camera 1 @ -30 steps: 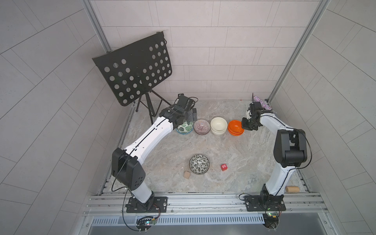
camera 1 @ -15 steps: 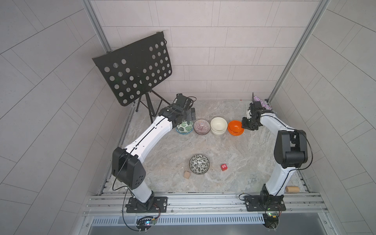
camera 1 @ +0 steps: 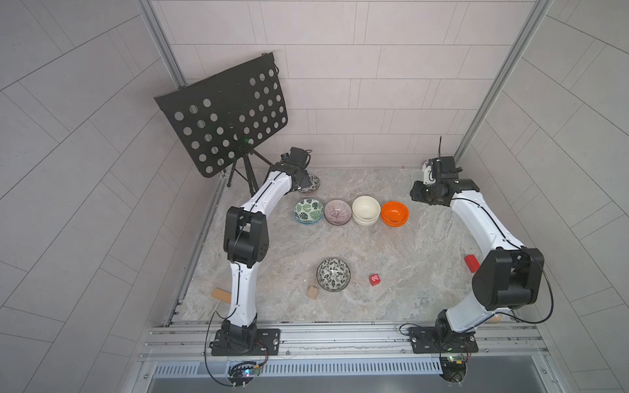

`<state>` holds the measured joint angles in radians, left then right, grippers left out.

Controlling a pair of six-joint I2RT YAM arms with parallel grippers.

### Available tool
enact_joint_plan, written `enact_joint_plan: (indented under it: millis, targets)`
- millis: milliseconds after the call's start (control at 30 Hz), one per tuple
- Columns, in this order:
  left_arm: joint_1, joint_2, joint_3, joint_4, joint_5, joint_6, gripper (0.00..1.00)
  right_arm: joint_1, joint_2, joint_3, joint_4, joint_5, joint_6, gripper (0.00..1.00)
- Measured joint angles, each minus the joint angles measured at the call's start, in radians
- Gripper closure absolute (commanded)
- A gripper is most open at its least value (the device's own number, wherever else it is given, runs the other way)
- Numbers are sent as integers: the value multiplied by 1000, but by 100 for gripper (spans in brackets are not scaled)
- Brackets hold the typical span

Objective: Stack the bowls
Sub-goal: Place the bowl on the bowl, then pick up the bowl from the center of the board.

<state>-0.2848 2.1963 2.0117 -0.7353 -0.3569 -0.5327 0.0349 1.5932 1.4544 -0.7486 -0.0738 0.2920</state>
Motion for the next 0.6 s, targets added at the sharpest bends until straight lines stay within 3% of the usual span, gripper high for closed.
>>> enact_joint_plan:
  millis: [233,600]
  targets:
    - [11,149,113,-14,-17,-55,29,37,0,0,0,2,-9,56]
    - [37,239,123,13,-16,-108,47,50,0,-2,4,2,-14,57]
